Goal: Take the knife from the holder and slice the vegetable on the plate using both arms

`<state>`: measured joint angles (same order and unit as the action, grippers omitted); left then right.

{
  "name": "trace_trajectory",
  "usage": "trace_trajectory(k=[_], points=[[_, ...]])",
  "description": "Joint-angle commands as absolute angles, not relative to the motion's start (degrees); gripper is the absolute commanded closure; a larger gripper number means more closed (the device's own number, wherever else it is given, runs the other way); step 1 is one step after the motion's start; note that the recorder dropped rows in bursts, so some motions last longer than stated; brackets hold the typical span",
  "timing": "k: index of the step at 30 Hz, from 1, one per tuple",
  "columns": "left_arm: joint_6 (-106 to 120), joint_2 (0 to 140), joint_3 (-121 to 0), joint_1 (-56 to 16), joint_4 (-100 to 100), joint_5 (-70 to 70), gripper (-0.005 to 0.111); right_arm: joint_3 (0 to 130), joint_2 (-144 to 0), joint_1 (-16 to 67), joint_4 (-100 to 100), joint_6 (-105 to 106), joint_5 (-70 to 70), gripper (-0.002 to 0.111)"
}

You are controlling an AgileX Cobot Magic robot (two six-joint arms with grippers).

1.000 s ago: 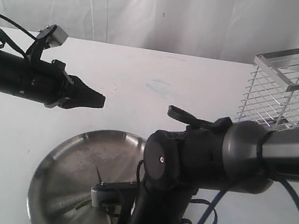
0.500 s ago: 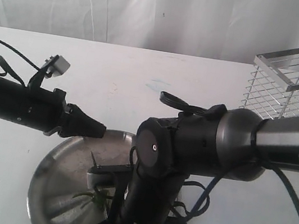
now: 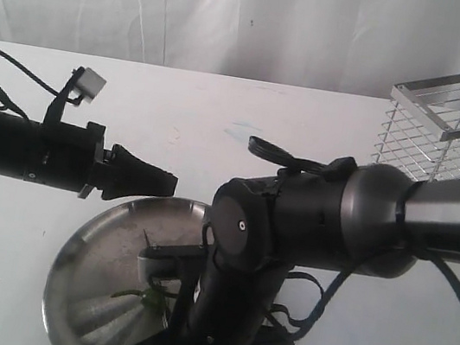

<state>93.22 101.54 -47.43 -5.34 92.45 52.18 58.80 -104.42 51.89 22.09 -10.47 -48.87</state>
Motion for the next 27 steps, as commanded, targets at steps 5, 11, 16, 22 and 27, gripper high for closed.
trace_trajectory(k=[5, 11, 16, 22, 27], points=[[98.2, 101.4, -47.4, -5.4, 94.6, 51.6, 0.107, 59.3, -101.8, 51.9, 21.6, -14.5, -47.5, 0.108], [99.2, 101.4, -47.4, -5.4, 94.9, 48.8, 0.107, 58.7, -101.8, 53.4, 21.6, -18.4, -45.5, 0.108], [99.4, 101.4, -47.4, -5.4, 96.7, 47.7, 0.107, 58.7, -101.8, 56.2, 20.4, -22.2, -42.5, 0.108], [99.4, 101.4, -47.4, -5.4, 97.0, 48.8, 0.107, 58.7, -101.8, 56.6, 18.2, -25.9, -41.4, 0.108], [100.3, 101.4, -47.4, -5.4, 96.2, 51.6, 0.107, 58.6, -102.4, 56.6, 18.2, -25.7, -42.6, 0.108]])
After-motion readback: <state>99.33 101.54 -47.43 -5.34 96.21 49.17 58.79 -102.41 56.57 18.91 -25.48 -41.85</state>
